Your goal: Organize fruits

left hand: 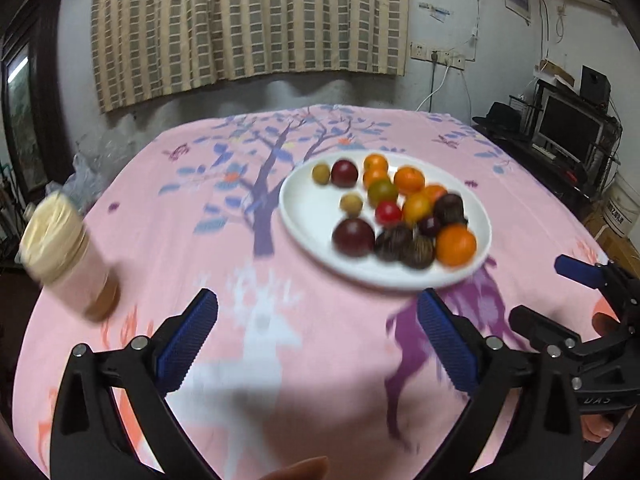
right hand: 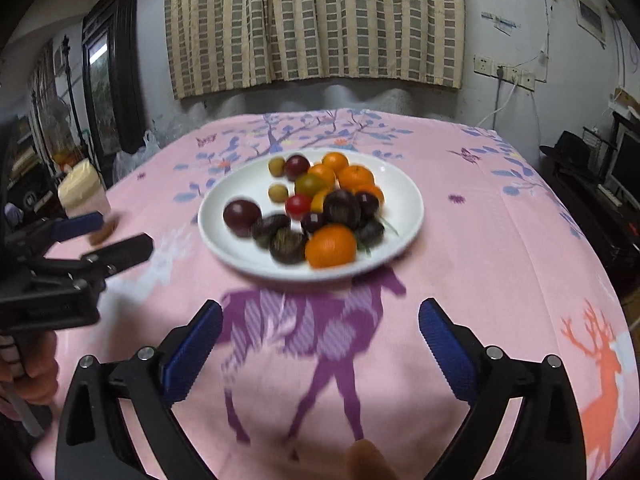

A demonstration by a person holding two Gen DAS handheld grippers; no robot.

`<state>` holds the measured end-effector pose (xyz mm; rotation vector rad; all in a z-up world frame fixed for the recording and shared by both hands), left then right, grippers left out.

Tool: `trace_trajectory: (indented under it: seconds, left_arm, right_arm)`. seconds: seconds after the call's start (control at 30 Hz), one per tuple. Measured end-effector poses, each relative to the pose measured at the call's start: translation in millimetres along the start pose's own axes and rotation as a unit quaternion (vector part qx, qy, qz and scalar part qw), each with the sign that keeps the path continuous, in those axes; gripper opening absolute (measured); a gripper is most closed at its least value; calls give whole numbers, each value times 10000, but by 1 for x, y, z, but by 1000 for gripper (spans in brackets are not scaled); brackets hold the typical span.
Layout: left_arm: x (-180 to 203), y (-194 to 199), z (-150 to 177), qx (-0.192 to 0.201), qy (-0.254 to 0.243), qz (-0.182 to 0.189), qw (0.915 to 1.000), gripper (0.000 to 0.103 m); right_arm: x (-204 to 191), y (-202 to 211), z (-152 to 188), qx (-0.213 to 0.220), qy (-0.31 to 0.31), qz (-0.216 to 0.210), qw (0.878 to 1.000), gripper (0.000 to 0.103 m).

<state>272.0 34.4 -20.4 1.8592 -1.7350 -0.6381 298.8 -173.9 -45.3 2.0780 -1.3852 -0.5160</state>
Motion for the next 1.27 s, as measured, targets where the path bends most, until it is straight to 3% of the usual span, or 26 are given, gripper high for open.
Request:
trace_trajectory:
  seconds: [0.13, 0.27, 0.47, 1.27]
  left_arm:
    - [-1, 12, 26, -142, 4, 237, 9996, 98]
    - [-2, 17, 37, 25, -160, -180, 9997, 98]
    - [-6, 17, 36, 34, -89, -191, 9998, 98]
    - [-2, 21, 33, 165, -200, -275, 9993, 98]
  right_arm:
    - [-1, 15, 15, 50, -103, -58, 9999, 99]
    - [2, 16, 15, 139, -102, 114, 9998, 99]
    - [7, 4, 17, -90, -119, 224, 9996, 99]
    - [6, 6, 17, -92, -41, 210, 9997, 99]
Point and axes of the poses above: each gripper's, at about its wrist camera, not at the fingertips, and y roughly against the way its jaws point, x to its right, z to its underside, the point moved 4 cm from there along -y, roughly the way its jaws point, and after that the axes turned 1 degree about z, right-handed, at the moved point
